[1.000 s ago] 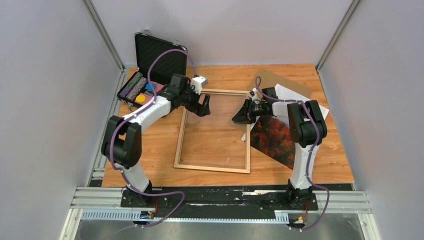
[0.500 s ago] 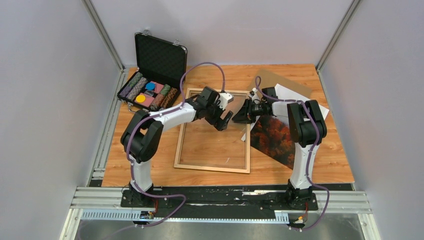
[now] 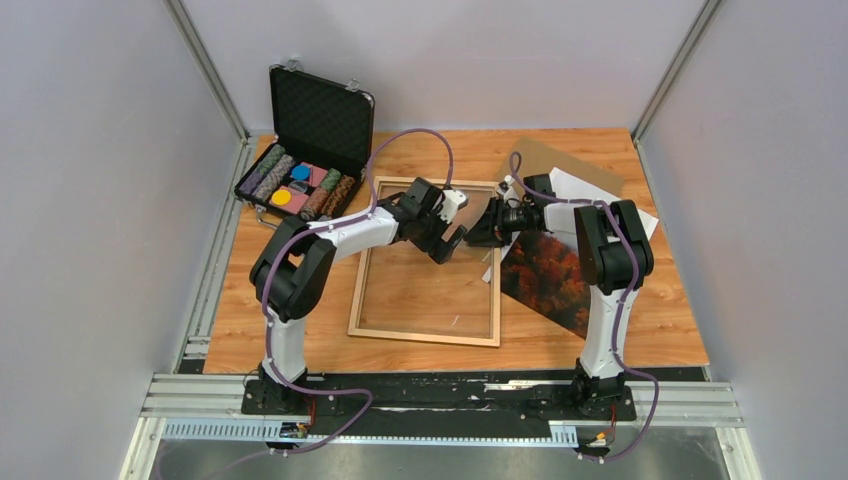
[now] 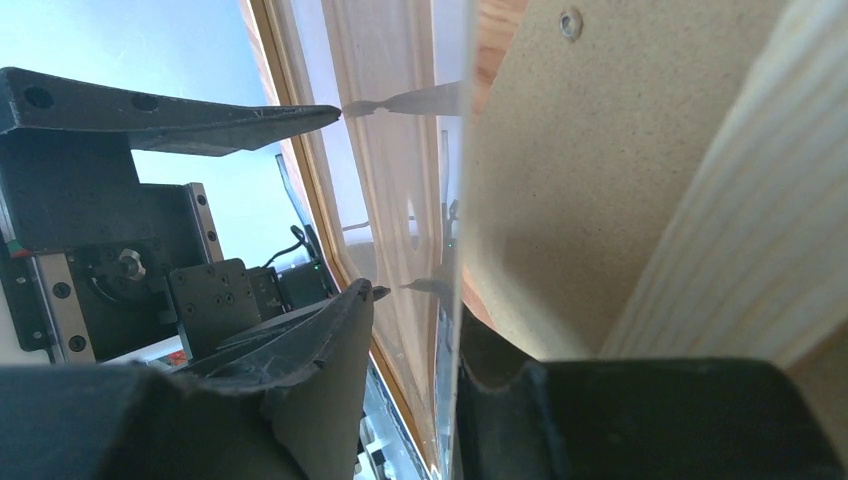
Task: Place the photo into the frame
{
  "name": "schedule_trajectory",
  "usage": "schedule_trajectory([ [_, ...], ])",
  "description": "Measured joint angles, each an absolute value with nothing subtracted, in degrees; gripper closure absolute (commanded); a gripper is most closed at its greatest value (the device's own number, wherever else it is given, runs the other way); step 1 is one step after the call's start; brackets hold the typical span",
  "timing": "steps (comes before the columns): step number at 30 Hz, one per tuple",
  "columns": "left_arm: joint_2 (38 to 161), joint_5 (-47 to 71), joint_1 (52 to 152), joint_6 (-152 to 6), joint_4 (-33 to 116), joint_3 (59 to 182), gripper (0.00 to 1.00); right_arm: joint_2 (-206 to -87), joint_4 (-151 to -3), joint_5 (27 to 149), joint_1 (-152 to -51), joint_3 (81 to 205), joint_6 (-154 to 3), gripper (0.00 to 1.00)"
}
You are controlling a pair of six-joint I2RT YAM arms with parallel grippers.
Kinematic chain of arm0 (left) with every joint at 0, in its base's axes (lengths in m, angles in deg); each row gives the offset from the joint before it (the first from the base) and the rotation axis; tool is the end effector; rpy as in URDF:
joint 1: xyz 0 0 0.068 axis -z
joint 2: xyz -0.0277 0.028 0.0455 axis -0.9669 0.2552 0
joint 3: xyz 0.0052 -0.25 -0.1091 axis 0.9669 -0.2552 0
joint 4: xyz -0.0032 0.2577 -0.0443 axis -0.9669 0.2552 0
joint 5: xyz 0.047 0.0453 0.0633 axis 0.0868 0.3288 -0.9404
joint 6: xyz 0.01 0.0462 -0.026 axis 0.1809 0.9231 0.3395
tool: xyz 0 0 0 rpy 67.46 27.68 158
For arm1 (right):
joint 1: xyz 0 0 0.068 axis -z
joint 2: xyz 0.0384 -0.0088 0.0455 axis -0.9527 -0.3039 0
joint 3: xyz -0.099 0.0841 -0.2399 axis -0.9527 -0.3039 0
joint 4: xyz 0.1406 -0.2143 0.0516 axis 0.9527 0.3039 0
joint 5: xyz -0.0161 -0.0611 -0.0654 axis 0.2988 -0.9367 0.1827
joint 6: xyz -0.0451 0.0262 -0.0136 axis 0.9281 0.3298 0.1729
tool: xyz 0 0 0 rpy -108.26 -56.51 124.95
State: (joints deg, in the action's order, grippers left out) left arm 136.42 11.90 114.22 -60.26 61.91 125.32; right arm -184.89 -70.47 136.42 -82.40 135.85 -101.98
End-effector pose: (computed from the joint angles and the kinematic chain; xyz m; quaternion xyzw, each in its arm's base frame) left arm 0.3229 -0.2682 0.1796 0.3485 0.8799 -0.1676 0.2761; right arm 0.3892 0.0995 0.1111 0.0436 0.8555 0.5128 0.0563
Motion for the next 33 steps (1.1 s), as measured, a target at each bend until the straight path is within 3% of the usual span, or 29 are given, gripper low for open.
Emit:
schedule_trajectory([
  [9,136.42,11.09,114.24,-60.28,61.86,125.30,0.00,-184.47,-70.14,136.53,-82.42,136.03,-101.08,0.61],
  [33,136.72,10.66,114.24,-60.32,61.10,124.86,0.00,-178.92,-63.41,130.09,-81.17,135.98,-94.70,0.58],
])
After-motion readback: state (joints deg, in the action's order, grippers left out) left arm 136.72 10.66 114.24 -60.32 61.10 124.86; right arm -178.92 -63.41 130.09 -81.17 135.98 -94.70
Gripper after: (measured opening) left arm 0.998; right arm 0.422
